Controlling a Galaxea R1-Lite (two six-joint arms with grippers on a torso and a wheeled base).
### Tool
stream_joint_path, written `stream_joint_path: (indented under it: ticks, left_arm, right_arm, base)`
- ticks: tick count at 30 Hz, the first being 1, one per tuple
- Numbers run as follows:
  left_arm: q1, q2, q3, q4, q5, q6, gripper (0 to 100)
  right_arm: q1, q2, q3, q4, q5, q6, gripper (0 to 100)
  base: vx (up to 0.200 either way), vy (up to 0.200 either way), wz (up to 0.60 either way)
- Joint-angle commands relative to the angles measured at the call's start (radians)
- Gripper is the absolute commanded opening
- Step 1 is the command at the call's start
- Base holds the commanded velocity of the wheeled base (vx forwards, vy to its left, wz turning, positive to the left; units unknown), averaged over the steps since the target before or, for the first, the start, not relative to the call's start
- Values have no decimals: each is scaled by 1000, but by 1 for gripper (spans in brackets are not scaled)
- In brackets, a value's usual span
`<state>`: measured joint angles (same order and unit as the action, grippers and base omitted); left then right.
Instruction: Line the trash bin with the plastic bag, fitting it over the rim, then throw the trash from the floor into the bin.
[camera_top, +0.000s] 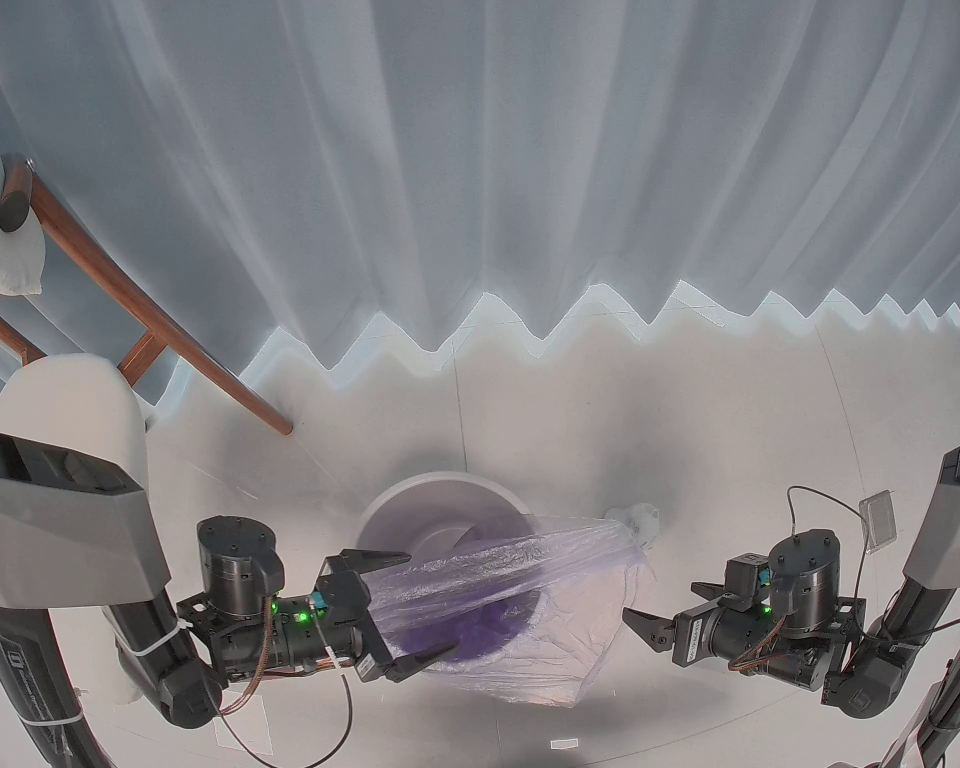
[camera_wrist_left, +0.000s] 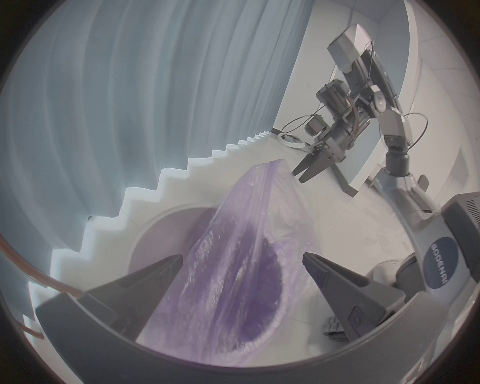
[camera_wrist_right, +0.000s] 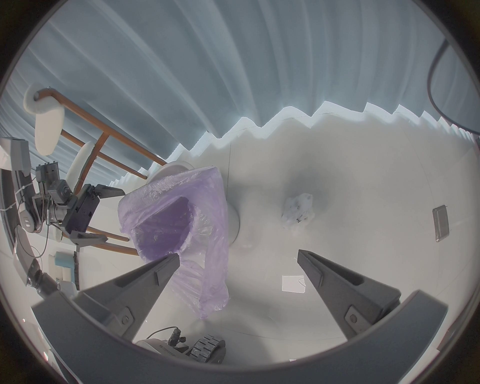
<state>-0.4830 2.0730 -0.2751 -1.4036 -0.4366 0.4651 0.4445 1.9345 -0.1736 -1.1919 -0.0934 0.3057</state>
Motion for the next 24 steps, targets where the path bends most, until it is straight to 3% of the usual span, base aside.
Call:
stream_joint_path:
  ticks: [1, 8, 20, 21, 24]
  left_arm:
    - [-55, 72, -69, -6, 61, 9, 100]
    - [-123, 124, -119, -12, 153, -46, 100]
    - [-112, 167, -147, -11, 160, -54, 100]
    - [-111, 170, -147, -11, 162, -56, 0]
    - [-105, 179, -150, -11, 164, -74, 0]
  right_arm:
    - [3, 3, -1, 0, -8, 1, 100]
    - [0, 20, -40, 0, -20, 16, 100]
    - [10, 87, -113, -3, -20, 59, 100]
    - [10, 87, -112, -5, -20, 59, 100]
    - [13, 89, -113, -6, -20, 62, 100]
  base:
    - [0, 0, 0]
    - [0, 0, 0]
    - [0, 0, 0]
    - [0, 0, 0]
    - [0, 0, 0]
